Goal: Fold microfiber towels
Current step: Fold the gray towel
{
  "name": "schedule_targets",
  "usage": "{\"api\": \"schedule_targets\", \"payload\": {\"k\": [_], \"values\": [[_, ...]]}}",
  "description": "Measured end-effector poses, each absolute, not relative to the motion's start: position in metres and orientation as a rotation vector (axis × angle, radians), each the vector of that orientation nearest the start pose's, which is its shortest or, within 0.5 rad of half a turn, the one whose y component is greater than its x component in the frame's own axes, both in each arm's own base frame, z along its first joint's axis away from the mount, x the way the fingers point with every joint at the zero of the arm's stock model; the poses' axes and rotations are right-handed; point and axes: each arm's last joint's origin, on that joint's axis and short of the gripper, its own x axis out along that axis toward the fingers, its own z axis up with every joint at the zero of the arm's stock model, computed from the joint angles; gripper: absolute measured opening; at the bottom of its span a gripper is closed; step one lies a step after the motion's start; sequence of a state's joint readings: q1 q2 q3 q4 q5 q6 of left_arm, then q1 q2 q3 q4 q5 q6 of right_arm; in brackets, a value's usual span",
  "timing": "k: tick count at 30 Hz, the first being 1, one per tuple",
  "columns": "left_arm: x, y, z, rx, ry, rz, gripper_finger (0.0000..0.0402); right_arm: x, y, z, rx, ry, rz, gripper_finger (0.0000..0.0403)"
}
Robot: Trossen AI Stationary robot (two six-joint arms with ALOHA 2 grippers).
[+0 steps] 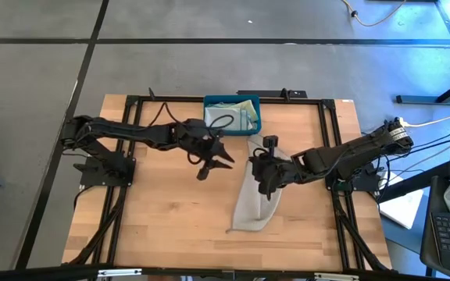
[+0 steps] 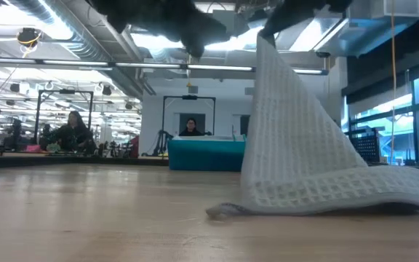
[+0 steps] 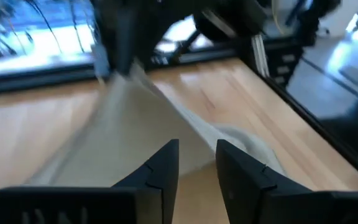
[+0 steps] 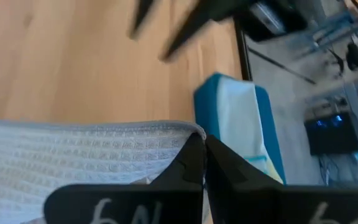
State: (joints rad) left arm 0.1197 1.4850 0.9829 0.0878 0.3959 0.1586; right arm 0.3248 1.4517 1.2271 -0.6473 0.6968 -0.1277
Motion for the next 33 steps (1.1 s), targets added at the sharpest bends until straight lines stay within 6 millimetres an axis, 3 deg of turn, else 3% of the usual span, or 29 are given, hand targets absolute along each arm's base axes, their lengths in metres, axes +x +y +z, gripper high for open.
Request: {"api": "schedule_targets", "payload": {"k": [6,11,16,25,33], "values": [[0.322,0.031,0.281,0.062,0.293,-0.186,0.0101,0.295,0.083,0.302,-0.551,0.746,-0.151,0.0002],[0.311,0.032,0.288,0.081,0.32,-0.166,0.0101,0.313,0.092,0.3,-0.574,0.641,-0.003,0.0003],[0.298,0.028,0.289,0.007,0.423,-0.17,0.0101,0.335,0.087,0.282,-0.665,0.643,0.008,0.0004],[0.268,0.007,0.283,-0.07,0.688,-0.111,0.0101,0.391,0.079,0.238,-0.585,0.459,0.184,0.0006],[0.234,-0.009,0.297,-0.03,0.748,-0.003,0.0101,0.413,0.086,0.218,-0.606,0.292,0.278,0.0008]]}}
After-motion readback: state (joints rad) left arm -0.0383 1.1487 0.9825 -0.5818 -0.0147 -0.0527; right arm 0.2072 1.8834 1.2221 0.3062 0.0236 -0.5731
